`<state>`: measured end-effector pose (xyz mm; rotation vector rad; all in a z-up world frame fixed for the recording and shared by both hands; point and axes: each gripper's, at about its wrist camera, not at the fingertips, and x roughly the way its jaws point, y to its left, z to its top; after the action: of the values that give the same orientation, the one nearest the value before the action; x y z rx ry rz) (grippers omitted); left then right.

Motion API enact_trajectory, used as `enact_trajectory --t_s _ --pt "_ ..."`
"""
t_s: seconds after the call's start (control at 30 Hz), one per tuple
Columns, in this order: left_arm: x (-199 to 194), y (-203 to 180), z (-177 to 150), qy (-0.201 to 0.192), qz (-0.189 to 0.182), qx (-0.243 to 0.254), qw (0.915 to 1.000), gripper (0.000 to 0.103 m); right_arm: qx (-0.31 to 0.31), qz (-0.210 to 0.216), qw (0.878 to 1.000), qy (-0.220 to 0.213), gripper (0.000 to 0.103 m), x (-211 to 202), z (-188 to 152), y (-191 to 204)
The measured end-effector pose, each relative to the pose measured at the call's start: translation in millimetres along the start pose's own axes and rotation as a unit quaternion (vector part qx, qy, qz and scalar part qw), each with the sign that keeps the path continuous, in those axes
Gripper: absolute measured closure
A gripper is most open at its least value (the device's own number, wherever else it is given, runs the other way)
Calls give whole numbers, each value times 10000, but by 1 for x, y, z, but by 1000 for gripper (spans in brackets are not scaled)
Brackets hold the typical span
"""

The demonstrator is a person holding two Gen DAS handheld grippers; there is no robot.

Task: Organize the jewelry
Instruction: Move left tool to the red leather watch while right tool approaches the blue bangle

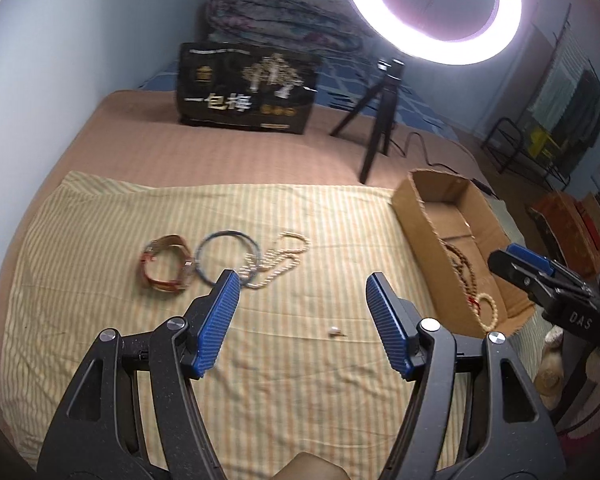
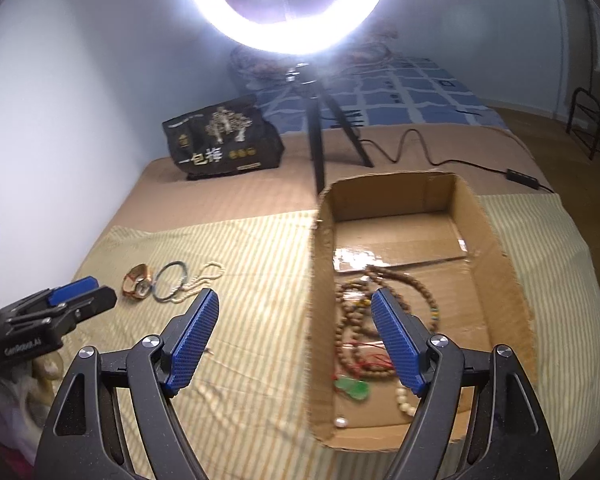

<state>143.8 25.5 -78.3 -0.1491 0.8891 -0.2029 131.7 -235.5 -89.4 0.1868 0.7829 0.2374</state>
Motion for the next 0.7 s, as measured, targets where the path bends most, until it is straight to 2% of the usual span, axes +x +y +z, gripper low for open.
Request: enact_trajectory --t_s 0.47,0.7 --pt "1 79 32 -31 402 -397 9984 35 -370 543 9974 311 24 46 6 51" --pt "32 137 16 264 360 -1009 9939 36 -554 777 9938 578 25 84 8 76"
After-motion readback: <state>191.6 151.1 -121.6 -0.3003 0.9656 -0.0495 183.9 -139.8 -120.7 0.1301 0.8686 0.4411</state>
